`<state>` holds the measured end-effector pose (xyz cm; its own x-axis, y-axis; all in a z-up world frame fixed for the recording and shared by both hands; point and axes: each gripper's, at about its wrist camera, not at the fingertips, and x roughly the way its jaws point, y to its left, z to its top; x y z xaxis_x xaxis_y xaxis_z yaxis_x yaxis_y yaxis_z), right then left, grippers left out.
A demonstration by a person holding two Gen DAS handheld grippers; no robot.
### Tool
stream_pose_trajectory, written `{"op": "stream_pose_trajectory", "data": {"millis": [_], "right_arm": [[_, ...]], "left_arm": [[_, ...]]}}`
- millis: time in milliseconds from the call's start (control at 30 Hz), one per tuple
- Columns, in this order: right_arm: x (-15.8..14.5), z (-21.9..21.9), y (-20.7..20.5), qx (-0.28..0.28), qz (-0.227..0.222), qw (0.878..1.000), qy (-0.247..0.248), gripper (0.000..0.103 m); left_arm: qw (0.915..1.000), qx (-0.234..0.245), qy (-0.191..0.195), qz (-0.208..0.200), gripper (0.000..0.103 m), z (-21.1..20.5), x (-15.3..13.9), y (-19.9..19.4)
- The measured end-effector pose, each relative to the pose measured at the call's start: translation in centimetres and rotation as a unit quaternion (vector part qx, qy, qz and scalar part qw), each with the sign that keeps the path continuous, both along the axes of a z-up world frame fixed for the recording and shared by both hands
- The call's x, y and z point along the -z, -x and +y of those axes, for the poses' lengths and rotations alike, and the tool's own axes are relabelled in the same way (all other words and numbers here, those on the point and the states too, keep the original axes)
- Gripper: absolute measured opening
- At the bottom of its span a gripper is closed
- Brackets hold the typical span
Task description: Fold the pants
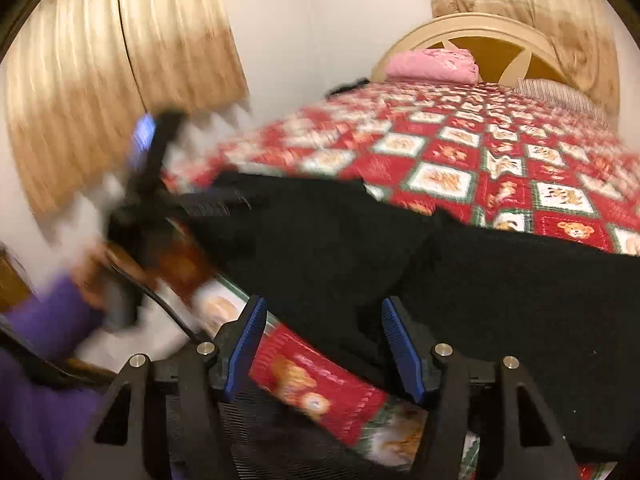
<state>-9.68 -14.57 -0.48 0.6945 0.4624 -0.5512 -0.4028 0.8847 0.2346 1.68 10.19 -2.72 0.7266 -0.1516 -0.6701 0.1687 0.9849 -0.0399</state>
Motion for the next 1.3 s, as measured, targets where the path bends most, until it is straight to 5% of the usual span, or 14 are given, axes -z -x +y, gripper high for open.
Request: {"op": "stream_pose_trajectory", "data": {"millis": [33,100,167,333,433,567,800,1000,1133,1300], "right_arm": [[-0.6,-1.5,-0.4,0.036,-0.012,0.999,-0.012,0.06],[-0.8,-3.2,-1.8,0.081,-0.012,0.997,-0.014,0.031],[0.2,-4.1,-4.3,0.115,0.011,0.993,-0.014,0.022],[4.2,-1.5,-8.5,0.088,0.082,0.992,-0.042,0.021],[4.3,-0.1,-8.0,0.089,0.053,0.995,-0.016,0.024],[2.9,-1.2,-5.6,0.043,0.057,0.995,-0.067,0.024],[-2.5,-11.7,-1.1,0.175,-0.02,0.982,-0.061,0.024],[0.7,-17.4,-2.5,0.254,0.035,0.966,-0.041,0.023],[2.3,-19.0,-3.0,0.269,0.033,0.956,-0.11,0.022],[2.6,-19.0,-3.2,0.282,0.036,0.951,-0.124,0.022]], "left_arm": [[1.0,0.008,-0.003,-0.005,0.097,-0.5,-0.2,0.2],[0.9997,0.023,-0.006,-0.01,0.097,-1.5,-0.6,0.4],[0.9993,0.034,-0.01,-0.014,0.097,-2.4,-0.9,0.4],[0.9981,0.053,-0.02,-0.026,0.097,-4.0,-1.7,1.0],[0.9974,0.065,-0.02,-0.024,0.097,-5.0,-1.9,0.9],[0.994,0.101,-0.024,-0.036,0.097,-7.8,-2.7,0.6],[0.9814,0.184,0.007,-0.053,0.097,-14.0,-3.9,1.8],[0.9759,0.215,-0.015,-0.031,0.097,-18.5,-1.1,3.1],[0.9793,0.199,0.001,0.035,0.097,-18.1,1.5,1.9],[0.9786,0.205,-0.015,0.016,0.097,-17.8,1.4,2.9]]}}
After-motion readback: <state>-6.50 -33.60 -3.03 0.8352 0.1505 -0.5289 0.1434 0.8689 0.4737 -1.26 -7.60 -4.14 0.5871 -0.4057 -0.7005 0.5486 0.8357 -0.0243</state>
